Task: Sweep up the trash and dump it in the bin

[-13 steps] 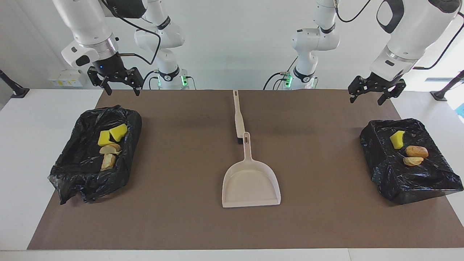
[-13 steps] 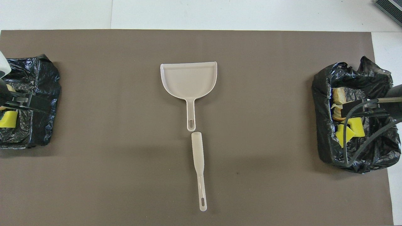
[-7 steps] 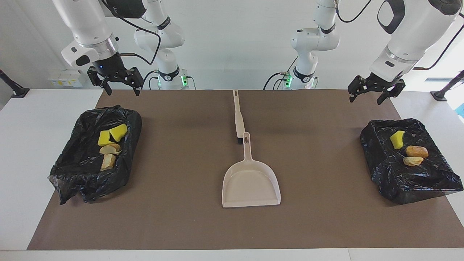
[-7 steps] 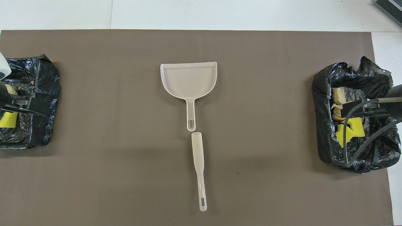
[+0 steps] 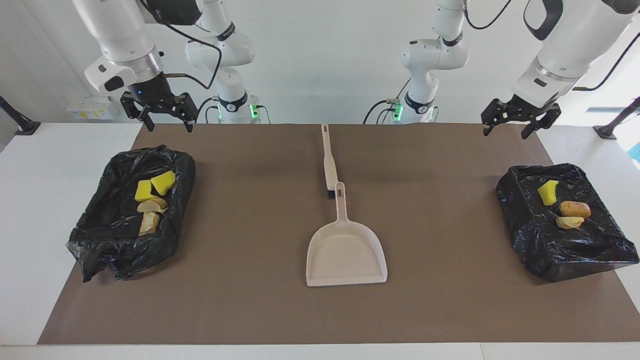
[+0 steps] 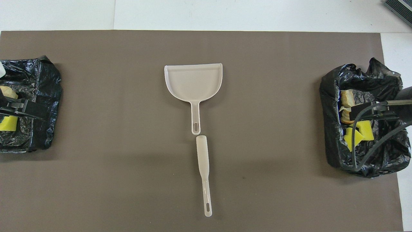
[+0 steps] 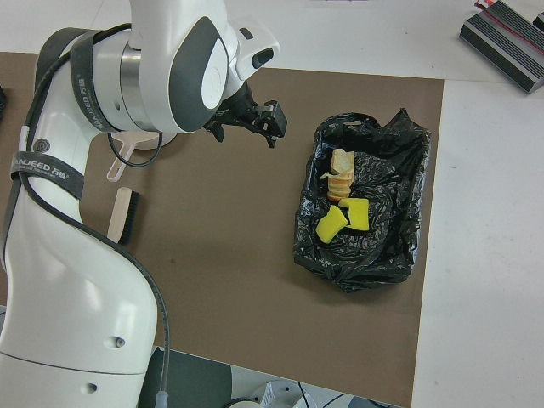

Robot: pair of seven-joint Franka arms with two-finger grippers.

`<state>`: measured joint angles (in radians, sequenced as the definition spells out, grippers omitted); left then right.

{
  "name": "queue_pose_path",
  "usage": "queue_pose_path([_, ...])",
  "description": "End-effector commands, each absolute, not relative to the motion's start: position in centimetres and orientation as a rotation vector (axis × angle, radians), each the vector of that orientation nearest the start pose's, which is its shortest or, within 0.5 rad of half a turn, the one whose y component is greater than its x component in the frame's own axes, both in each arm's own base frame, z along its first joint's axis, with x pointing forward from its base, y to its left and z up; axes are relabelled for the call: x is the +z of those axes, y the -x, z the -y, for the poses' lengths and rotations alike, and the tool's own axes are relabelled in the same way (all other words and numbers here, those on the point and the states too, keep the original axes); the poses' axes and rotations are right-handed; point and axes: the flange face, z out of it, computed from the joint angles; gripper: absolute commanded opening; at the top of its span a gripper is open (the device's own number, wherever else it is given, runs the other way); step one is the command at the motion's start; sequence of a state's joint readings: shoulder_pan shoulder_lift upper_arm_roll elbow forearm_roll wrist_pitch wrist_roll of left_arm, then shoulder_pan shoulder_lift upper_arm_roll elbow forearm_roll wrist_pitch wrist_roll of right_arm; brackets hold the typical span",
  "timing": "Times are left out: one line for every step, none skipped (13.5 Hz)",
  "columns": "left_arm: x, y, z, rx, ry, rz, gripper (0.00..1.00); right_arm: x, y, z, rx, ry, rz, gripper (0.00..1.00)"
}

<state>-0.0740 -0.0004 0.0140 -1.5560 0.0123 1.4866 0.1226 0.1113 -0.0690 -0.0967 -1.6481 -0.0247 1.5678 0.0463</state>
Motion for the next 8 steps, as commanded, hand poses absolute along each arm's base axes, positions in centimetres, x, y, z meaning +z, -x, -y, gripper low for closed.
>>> queue_pose_path([62.83,-54.50,2.88,0.118,3.126,-0.269,1.00,62.44,-52.80,-0.09,0.017,3.143,-0.055,1.00])
queue_pose_path([62.92,-54.35,2.70,0.118,3.126,-0.269,1.00,62.52,-52.76,-0.09,0.015,3.143,-0.055,1.00])
queue_pose_path([62.78,-54.40,2.72,0.121,3.127,-0.269,1.00,62.52,-52.76,-0.09,0.015,3.143,-0.055,1.00])
queue_pose_path([62.78,-54.41,2.71,0.121,3.126,-0.269,1.00,62.52,-52.76,-0.09,0.015,3.143,-0.055,1.00])
queue_pose_path([62.79,-54.36,2.72,0.121,3.127,-0.269,1.00,62.44,-52.80,-0.09,0.017,3.143,-0.055,1.00])
queue_pose_path([62.79,-54.36,2.64,0.121,3.127,-0.269,1.00,62.52,-52.76,-0.09,0.015,3.143,-0.055,1.00])
queue_pose_path([62.79,-54.36,2.62,0.121,3.126,-0.269,1.00,62.44,-52.80,-0.09,0.017,3.143,-0.055,1.00])
queue_pose_path([62.81,-54.31,2.63,0.121,3.127,-0.269,1.00,62.52,-52.76,-0.09,0.015,3.143,-0.055,1.00])
